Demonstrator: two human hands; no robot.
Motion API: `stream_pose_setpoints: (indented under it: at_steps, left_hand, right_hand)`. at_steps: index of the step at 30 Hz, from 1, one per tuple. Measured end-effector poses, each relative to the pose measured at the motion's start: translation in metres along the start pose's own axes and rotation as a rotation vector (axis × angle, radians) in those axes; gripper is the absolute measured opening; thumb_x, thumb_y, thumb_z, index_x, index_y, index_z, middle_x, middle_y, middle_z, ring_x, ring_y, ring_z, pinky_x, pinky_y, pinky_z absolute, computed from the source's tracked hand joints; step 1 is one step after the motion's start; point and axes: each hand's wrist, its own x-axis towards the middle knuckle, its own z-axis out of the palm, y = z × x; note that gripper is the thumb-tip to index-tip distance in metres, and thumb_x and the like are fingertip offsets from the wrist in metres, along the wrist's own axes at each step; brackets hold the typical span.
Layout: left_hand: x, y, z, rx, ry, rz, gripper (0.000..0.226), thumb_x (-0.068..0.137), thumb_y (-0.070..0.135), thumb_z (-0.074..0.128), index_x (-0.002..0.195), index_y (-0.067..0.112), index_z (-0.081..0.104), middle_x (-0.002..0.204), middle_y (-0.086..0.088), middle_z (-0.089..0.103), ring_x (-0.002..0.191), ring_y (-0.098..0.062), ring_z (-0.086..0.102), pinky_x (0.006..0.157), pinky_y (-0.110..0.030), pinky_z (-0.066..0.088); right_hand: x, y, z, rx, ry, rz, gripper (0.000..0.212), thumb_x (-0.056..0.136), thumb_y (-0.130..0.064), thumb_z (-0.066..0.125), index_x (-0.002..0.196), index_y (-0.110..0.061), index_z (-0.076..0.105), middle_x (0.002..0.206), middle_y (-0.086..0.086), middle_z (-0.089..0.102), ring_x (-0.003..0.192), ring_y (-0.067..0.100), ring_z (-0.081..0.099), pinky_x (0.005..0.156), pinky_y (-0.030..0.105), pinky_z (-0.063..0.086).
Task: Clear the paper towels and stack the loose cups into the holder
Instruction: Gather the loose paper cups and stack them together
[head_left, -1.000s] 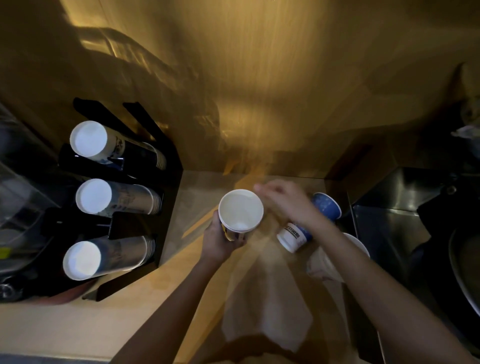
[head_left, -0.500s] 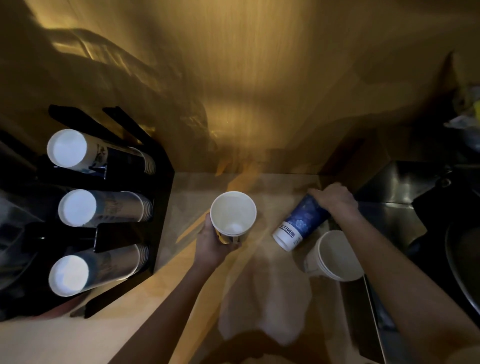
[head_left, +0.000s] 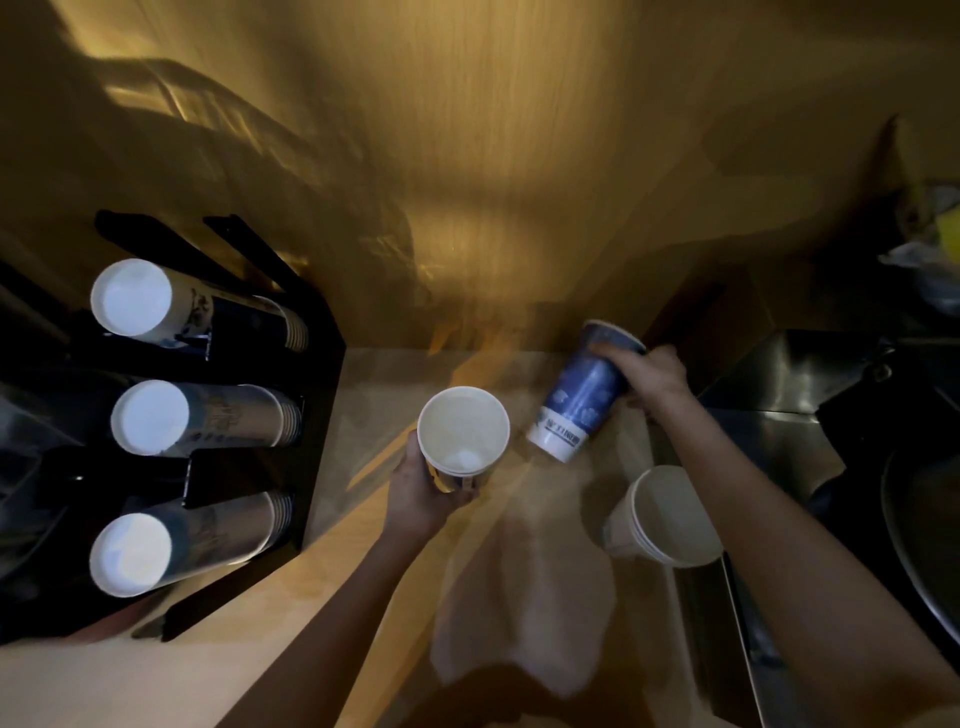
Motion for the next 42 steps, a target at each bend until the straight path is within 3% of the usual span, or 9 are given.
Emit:
stream_pose_setpoints:
  at_steps: [9, 14, 17, 23, 33, 35, 38, 40, 42]
  left_hand:
    - [-0.003, 0.007, -0.002, -0.021, -0.005, 0.030, 0.083, 0.055, 0.008, 0.085, 0.125, 0.007, 0.040, 0.109, 0.006, 0.049, 0.099, -0.010, 0.046, 0.076, -0.024, 0.040]
    - [-0.005, 0.005, -0.001, -0.054, 0.006, 0.053, 0.081, 0.053, 0.005, 0.085, 0.122, 0.005, 0.043, 0.108, 0.005, 0.052, 0.099, -0.013, 0.050, 0.071, -0.014, 0.037]
    - [-0.006, 0.005, -0.002, -0.056, 0.007, 0.061, 0.081, 0.053, 0.005, 0.085, 0.122, 0.004, 0.043, 0.107, 0.003, 0.053, 0.098, -0.014, 0.052, 0.071, -0.014, 0.037]
    - [-0.009, 0.004, -0.001, -0.006, 0.006, 0.067, 0.090, 0.056, 0.012, 0.085, 0.131, 0.009, 0.035, 0.127, -0.010, 0.056, 0.112, -0.023, 0.054, 0.084, -0.026, 0.043]
    - [-0.014, 0.000, -0.001, -0.028, 0.018, 0.024, 0.085, 0.055, 0.008, 0.085, 0.126, 0.005, 0.038, 0.123, -0.014, 0.057, 0.107, -0.024, 0.055, 0.079, -0.027, 0.044]
    - [-0.013, 0.002, -0.005, -0.018, -0.001, 0.010, 0.086, 0.055, 0.008, 0.085, 0.128, 0.006, 0.038, 0.123, -0.013, 0.057, 0.108, -0.027, 0.055, 0.079, -0.026, 0.043]
    - [-0.011, 0.015, -0.020, 0.062, -0.028, -0.003, 0.079, 0.059, 0.013, 0.083, 0.126, 0.010, 0.041, 0.115, -0.009, 0.064, 0.102, -0.026, 0.060, 0.073, -0.025, 0.042]
    - [-0.010, 0.028, -0.040, 0.086, -0.028, 0.041, 0.076, 0.060, 0.013, 0.083, 0.126, 0.010, 0.044, 0.111, -0.003, 0.063, 0.103, -0.019, 0.058, 0.072, -0.024, 0.038]
    - [-0.009, 0.043, -0.065, 0.157, -0.008, 0.209, 0.078, 0.060, 0.012, 0.081, 0.128, 0.014, 0.044, 0.119, -0.004, 0.062, 0.110, -0.022, 0.057, 0.082, -0.026, 0.043]
  right_hand:
    - [-0.078, -0.091, -0.008, 0.388, -0.138, -0.424, 0.041, 0.078, -0.027, 0.070, 0.112, -0.011, 0.052, 0.094, -0.003, 0.062, 0.078, 0.005, 0.061, 0.051, 0.009, 0.047]
    - [-0.108, -0.073, 0.015, 0.280, -0.325, -0.551, 0.069, 0.059, -0.038, 0.078, 0.118, -0.016, 0.051, 0.106, -0.002, 0.062, 0.091, 0.009, 0.062, 0.070, 0.015, 0.051]
    - [-0.118, -0.047, 0.031, 0.111, -0.377, -0.647, 0.080, 0.064, -0.025, 0.082, 0.131, -0.023, 0.039, 0.117, -0.009, 0.053, 0.104, 0.003, 0.055, 0.078, 0.012, 0.048]
    - [-0.121, 0.011, 0.057, -0.218, -0.392, -0.726, 0.092, 0.057, -0.041, 0.078, 0.133, -0.037, 0.026, 0.141, -0.005, 0.041, 0.128, 0.014, 0.040, 0.104, 0.044, 0.043]
    - [-0.115, 0.055, 0.073, -0.343, -0.364, -0.836, 0.090, 0.061, -0.060, 0.063, 0.137, -0.025, 0.030, 0.137, -0.005, 0.042, 0.129, 0.009, 0.033, 0.103, 0.026, 0.032]
    - [-0.115, 0.052, 0.072, -0.311, -0.413, -0.786, 0.083, 0.064, -0.055, 0.067, 0.134, -0.028, 0.033, 0.134, -0.007, 0.045, 0.124, 0.005, 0.039, 0.101, 0.022, 0.035]
    - [-0.115, 0.038, 0.069, -0.063, -0.482, -0.601, 0.041, 0.079, -0.040, 0.065, 0.115, -0.032, 0.048, 0.111, -0.010, 0.060, 0.098, -0.001, 0.057, 0.084, 0.011, 0.044]
    - [-0.116, 0.022, 0.065, 0.039, -0.415, -0.404, 0.020, 0.089, -0.043, 0.051, 0.100, -0.027, 0.055, 0.096, 0.002, 0.066, 0.081, 0.011, 0.063, 0.072, 0.021, 0.049]
    - [-0.120, 0.006, 0.061, 0.090, -0.540, -0.071, 0.045, 0.088, -0.060, 0.035, 0.088, -0.020, 0.056, 0.083, 0.016, 0.065, 0.064, 0.025, 0.063, 0.059, 0.030, 0.051]
